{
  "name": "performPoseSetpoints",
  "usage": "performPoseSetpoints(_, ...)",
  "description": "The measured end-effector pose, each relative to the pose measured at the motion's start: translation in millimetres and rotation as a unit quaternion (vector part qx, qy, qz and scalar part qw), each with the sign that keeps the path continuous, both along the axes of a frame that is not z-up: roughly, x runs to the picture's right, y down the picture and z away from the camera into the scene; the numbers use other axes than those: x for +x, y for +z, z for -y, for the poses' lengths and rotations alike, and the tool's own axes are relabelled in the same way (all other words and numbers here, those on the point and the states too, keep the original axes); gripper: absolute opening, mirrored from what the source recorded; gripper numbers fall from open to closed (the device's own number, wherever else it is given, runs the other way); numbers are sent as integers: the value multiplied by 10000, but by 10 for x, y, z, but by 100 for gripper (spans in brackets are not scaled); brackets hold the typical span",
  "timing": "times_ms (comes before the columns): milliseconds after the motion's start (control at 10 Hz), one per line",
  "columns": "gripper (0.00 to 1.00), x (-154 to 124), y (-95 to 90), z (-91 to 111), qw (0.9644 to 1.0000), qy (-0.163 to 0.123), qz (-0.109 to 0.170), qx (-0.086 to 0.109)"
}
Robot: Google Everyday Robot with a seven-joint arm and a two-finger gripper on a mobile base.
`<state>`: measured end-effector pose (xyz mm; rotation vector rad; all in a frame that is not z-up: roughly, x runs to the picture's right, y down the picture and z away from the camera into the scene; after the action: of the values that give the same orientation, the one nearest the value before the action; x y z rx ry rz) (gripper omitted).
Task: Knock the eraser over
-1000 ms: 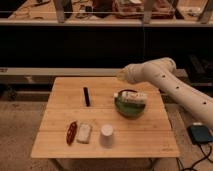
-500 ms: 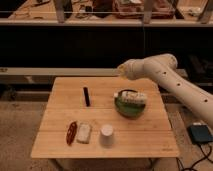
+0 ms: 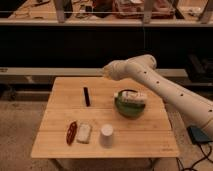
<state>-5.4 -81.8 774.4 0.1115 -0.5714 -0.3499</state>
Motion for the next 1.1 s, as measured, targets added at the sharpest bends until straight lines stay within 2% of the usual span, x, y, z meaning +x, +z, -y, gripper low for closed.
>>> performPoseSetpoints(300,0,-125,360,-366,9991,-219,-122,-356)
performPoseSetpoints(400,0,-216,671,-615,9983,-190,-87,-543)
performPoseSetpoints(600,0,-335,1021,-864,9972,-72,23,-750)
performPoseSetpoints(700,0,-380,1117,-973,9962,-23,108,-867)
performPoseSetpoints(800,0,-405,1135,-1016,9956,2,166,-924)
performPoseSetpoints(1100,0,-390,1128,-1005,9957,9,162,-916)
